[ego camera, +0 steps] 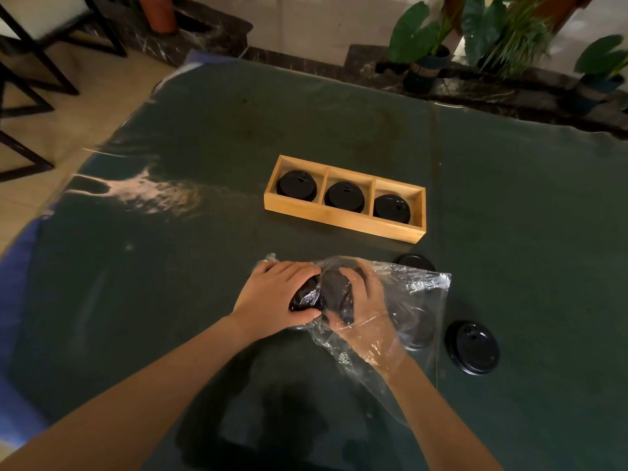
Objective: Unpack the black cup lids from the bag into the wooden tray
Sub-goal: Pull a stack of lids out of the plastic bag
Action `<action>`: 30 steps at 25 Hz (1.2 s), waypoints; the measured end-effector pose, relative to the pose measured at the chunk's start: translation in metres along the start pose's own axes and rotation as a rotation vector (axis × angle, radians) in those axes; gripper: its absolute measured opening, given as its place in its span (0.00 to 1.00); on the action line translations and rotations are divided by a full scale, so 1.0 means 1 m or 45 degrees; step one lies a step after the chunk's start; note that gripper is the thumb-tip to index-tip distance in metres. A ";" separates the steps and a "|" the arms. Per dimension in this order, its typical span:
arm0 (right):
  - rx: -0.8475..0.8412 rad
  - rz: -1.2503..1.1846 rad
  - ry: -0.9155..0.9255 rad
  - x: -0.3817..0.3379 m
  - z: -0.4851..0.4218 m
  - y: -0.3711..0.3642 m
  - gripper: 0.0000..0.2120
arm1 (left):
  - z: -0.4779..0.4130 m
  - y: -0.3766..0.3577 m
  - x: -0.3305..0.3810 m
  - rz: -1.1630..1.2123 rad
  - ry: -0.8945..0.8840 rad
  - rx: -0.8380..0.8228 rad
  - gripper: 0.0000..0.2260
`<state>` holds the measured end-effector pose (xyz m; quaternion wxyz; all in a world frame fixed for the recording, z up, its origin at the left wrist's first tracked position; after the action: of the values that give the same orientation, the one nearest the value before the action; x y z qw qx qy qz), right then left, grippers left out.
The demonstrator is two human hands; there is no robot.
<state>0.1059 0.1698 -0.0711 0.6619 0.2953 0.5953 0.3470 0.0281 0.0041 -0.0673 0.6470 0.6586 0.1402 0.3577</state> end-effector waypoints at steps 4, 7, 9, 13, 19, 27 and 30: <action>0.116 -0.196 -0.165 0.002 0.009 0.007 0.33 | 0.001 0.000 0.000 -0.009 0.003 0.003 0.28; 0.232 -0.138 -0.300 0.001 0.011 0.012 0.30 | 0.000 0.001 0.001 -0.008 0.000 0.003 0.28; 0.273 -0.174 -0.356 0.000 0.011 0.015 0.27 | 0.001 0.001 0.001 -0.017 0.003 0.006 0.28; 0.260 -0.268 -0.471 0.002 0.010 0.017 0.27 | 0.002 0.000 0.002 -0.023 0.004 -0.002 0.28; 0.074 -0.493 -0.717 0.013 0.012 0.020 0.34 | 0.001 0.000 0.001 -0.028 0.013 -0.017 0.28; -0.044 -0.379 -0.797 0.009 0.010 0.014 0.30 | 0.000 0.001 0.001 -0.028 0.013 -0.027 0.28; -0.044 -0.277 -0.748 0.004 0.012 0.011 0.30 | 0.000 0.001 0.002 -0.030 0.013 -0.030 0.28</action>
<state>0.1169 0.1797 -0.0635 0.8437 0.3063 0.4007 0.1839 0.0296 0.0055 -0.0659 0.6581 0.6474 0.1473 0.3551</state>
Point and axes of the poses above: each hand's wrist, its own z-axis away from the middle knuckle, its own y-axis out of the back of the hand, x = y × z, the point moved 2 cm from there along -z, towards the middle knuckle, and after that the axes turned 14 degrees about -x, right-handed, at the moved point
